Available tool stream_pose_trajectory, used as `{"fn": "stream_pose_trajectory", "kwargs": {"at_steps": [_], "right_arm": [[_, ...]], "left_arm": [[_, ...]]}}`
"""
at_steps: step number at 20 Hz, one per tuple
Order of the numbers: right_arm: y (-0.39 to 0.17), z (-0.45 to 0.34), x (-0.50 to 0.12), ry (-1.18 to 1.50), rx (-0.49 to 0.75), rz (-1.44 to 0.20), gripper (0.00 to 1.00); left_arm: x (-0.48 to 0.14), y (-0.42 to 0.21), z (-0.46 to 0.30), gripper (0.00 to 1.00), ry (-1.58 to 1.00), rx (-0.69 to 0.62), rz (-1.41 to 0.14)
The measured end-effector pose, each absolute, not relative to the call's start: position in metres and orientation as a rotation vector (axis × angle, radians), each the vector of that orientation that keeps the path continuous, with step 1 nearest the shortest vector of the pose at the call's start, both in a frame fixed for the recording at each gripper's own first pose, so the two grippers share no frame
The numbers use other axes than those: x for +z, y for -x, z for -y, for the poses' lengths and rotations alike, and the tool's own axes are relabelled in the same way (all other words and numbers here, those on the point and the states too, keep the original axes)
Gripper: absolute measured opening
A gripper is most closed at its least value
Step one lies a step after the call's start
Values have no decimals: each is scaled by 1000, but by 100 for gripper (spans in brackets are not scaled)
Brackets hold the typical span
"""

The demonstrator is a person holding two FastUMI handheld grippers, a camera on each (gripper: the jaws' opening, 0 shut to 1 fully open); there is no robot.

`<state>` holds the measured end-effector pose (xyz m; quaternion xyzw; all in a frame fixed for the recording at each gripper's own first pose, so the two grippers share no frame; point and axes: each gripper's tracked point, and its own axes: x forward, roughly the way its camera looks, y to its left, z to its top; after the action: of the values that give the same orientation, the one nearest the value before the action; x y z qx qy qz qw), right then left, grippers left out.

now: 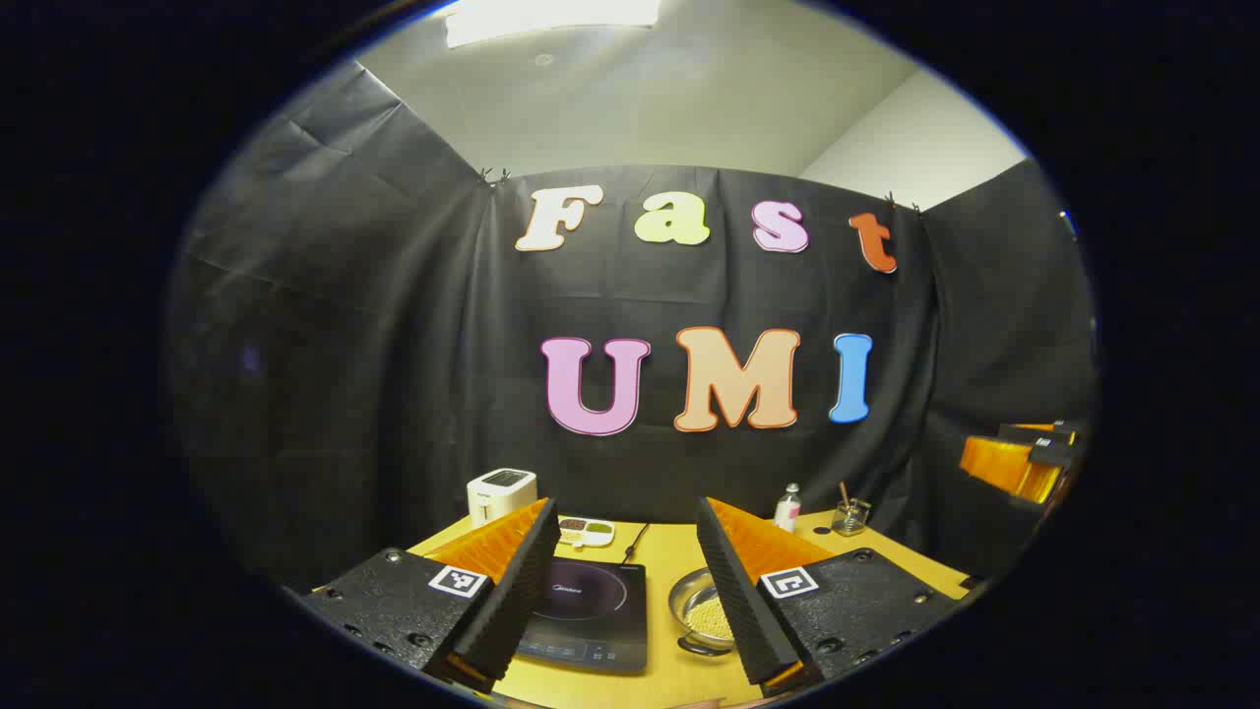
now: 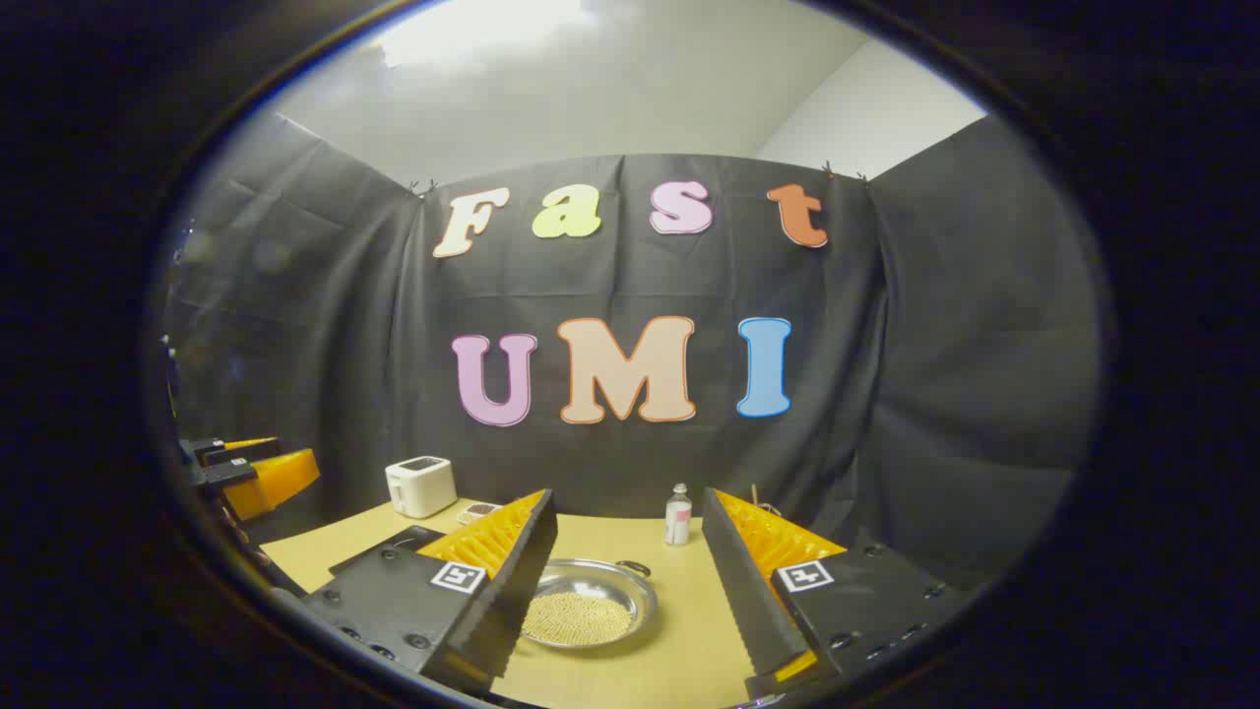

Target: First push the handle of the pot to place it horizontally, then grasp the pot with both hands and set it on the induction cooktop.

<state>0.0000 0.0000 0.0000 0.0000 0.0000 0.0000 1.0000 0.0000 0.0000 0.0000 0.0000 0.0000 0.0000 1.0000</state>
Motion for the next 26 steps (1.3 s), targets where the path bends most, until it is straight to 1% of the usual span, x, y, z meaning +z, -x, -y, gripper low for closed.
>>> {"fn": "stream_pose_trajectory", "kwargs": {"at_steps": [2,3,4,5,6,7,8,9,10,11,12,13,16,17,18,20,26], "right_arm": [[0,-2,-1,15,6,-3,90],[0,-2,2,25,4,1,90],[1,-3,3,32,1,7,90],[2,-4,3,38,2,9,89],[2,-5,3,42,4,12,91],[2,-5,3,41,1,14,90],[0,-4,2,40,1,12,90],[-1,-5,-1,40,3,3,90],[-3,-6,-4,41,6,-5,90],[-3,-5,-5,43,4,-4,90],[-4,-3,-4,44,-1,0,90],[-6,-3,-5,46,-2,0,90],[-10,-4,-9,53,0,-2,90],[-12,-4,-11,51,0,-3,90],[-15,-5,-15,47,6,-10,90],[-19,-6,-23,44,12,-22,90],[-39,-13,-41,1,27,-28,90]], "left_arm": [[-2,1,0,86,0,-4,-4],[-2,1,4,81,9,-12,-4],[-1,1,3,81,8,-10,-3],[-4,2,1,86,8,-8,-12],[-4,2,3,86,17,-18,-15],[-2,2,6,81,27,-25,-8],[0,1,2,81,20,-13,-1],[-3,0,-6,86,3,6,-1],[-5,-1,-8,86,-2,9,-12],[-8,-1,0,81,15,-7,-17],[-8,-2,5,81,33,-19,-16],[-10,-3,2,86,35,-15,-23],[-19,-7,2,86,47,-18,-41],[-20,-9,-2,81,39,-9,-43],[-25,-10,-4,86,35,-8,-53],[-33,-14,2,86,52,-28,-69],[-55,-27,-13,86,57,-14,-88]]}}
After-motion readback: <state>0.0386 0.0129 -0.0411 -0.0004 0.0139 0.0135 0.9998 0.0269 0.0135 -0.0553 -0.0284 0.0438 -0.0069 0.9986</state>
